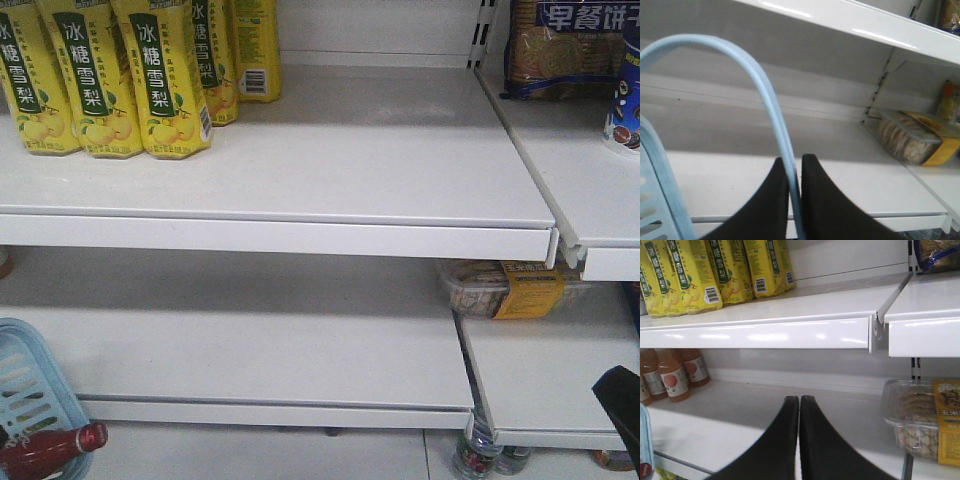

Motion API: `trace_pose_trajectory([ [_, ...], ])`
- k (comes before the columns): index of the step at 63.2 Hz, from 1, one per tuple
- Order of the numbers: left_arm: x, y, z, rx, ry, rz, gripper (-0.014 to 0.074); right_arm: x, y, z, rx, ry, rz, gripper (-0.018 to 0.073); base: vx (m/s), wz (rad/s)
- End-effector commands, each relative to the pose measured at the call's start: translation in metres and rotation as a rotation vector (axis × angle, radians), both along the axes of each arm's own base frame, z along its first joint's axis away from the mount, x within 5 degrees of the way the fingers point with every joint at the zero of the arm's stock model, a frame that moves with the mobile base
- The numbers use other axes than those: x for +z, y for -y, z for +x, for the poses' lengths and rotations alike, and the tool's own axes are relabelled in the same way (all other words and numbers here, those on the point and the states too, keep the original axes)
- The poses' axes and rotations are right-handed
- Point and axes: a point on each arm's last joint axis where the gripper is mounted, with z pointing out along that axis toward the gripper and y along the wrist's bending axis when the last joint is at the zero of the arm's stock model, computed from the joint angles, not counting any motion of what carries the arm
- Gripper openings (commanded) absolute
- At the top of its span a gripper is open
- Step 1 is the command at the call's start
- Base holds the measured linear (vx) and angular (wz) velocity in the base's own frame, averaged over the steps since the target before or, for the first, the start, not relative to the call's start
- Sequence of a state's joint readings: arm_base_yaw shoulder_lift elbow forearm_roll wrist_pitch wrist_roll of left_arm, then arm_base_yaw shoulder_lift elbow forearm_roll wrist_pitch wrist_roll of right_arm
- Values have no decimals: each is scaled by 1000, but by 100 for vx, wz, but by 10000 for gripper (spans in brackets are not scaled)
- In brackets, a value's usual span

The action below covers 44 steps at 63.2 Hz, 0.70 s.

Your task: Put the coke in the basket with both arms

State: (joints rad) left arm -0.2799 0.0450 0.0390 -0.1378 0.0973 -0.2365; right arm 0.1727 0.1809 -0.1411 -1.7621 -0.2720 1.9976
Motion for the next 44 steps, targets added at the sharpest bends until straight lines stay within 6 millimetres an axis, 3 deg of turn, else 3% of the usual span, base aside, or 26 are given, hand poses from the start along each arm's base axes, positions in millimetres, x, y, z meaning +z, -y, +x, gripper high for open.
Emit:
trace_pose_trajectory([
  [1, 11, -4, -1, 50, 162, 34, -5, 9, 2, 1, -21, 26, -16, -5, 0, 0],
  [44, 10, -13, -2, 200, 149, -7, -5, 9, 2, 1, -22, 26, -16, -5, 0, 0],
])
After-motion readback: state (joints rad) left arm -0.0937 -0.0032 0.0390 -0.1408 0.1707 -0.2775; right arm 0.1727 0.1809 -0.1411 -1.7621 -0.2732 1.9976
